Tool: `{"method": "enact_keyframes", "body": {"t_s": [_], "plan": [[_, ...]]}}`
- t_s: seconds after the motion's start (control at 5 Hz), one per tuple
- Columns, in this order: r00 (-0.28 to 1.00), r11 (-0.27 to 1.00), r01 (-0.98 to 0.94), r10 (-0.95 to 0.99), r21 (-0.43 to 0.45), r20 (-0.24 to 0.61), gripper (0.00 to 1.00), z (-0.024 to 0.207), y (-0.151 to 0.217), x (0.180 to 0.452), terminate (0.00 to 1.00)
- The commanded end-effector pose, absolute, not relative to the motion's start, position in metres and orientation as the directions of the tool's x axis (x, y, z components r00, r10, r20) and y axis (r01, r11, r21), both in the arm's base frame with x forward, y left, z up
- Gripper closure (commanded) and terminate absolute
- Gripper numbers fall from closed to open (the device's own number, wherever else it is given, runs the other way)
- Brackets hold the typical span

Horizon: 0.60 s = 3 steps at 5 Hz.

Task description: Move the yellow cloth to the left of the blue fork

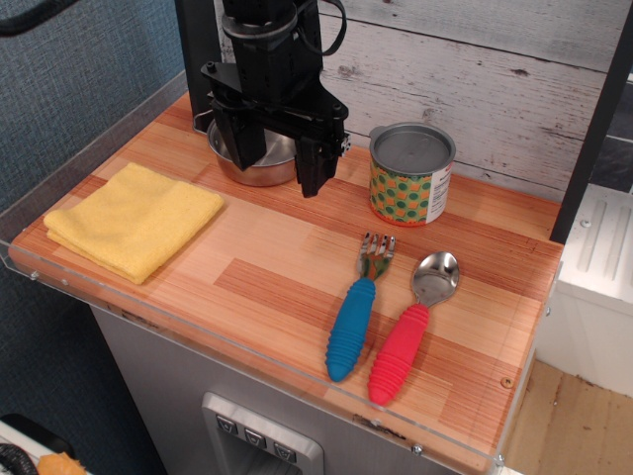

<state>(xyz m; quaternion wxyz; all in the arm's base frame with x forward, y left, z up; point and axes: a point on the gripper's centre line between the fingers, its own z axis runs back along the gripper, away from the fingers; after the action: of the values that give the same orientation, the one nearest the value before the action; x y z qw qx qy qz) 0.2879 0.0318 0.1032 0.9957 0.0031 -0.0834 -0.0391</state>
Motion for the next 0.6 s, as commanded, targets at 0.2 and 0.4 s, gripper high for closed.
{"method": "enact_keyframes", "body": {"t_s": [0.2,0.4], "plan": [[0.990,0.998,0.052,-0.055,0.027,0.127,0.00,0.094,0.055,0.287,0.00],[0.995,0.999,-0.007,0.002,0.047,0.099,0.00,0.085,0.080,0.282,0.00]]}}
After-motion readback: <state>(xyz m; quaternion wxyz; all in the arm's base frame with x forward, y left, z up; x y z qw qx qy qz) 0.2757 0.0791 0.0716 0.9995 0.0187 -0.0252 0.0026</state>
